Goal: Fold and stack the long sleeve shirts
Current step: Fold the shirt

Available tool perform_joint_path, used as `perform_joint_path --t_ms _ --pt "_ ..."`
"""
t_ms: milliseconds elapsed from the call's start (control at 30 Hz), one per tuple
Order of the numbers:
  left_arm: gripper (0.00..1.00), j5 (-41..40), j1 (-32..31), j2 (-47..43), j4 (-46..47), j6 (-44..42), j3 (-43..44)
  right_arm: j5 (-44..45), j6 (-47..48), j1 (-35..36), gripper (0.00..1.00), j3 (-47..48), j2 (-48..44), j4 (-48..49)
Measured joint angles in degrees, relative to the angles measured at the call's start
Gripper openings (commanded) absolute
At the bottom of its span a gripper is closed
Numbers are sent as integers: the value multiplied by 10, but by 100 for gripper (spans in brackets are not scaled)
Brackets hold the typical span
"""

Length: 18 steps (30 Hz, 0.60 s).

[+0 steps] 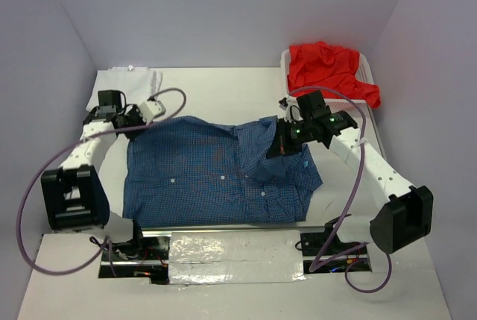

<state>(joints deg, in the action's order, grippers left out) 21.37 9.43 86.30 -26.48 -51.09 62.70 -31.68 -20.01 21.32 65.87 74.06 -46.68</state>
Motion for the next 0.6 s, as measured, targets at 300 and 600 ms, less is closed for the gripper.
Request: perform_joint_path --t_ms 300,600 --pt "98 -52 0 -105 -52 -293 -184 -5 33 -15 1 -80 -53 -48" --pt "99 -46 -3 -125 -155 -325 -87 -5 34 -16 1 -105 -54 -30"
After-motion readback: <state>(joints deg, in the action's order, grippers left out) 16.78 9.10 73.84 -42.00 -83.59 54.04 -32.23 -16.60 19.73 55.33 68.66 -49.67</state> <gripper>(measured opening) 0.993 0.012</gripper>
